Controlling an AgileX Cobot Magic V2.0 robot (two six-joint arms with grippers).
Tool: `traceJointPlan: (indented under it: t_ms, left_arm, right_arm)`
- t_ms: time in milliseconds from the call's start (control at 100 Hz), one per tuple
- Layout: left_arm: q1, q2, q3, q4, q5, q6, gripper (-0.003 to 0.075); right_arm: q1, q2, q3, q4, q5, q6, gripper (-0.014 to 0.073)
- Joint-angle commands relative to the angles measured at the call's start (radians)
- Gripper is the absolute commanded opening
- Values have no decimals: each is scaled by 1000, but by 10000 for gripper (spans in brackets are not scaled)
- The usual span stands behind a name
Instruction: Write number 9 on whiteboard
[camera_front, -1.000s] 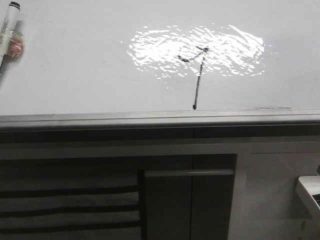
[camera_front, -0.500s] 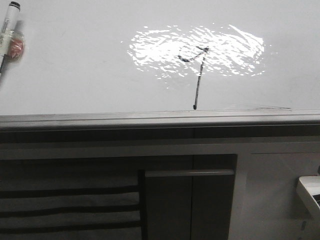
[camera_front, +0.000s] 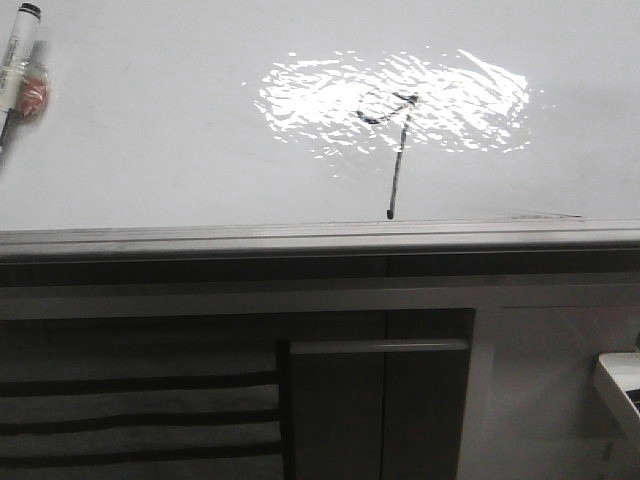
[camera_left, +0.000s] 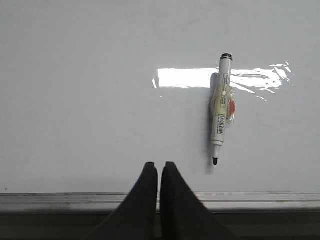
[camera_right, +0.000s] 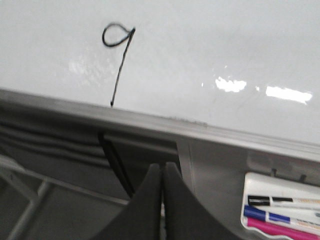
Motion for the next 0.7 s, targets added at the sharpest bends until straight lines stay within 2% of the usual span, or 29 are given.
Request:
traceJointPlan:
  t_ms: [0, 90, 180, 480, 690]
  left_arm:
    - [3, -23, 30, -1, -86, 1, -20]
    - [3, -23, 30, -1, -86, 1, -20]
    - [3, -23, 30, -1, -86, 1, -20]
    - [3, -23, 30, -1, -86, 1, -20]
    - [3, -23, 30, -1, -86, 1, -20]
  right_arm:
    - [-103, -106, 99, 43, -289, 5, -72]
    - [-191, -212, 230, 102, -448, 5, -72]
    - [-258, -293, 336, 149, -522, 5, -72]
    - [-368, -452, 495, 192, -574, 5, -72]
    - [-370, -446, 502, 192, -575, 5, -72]
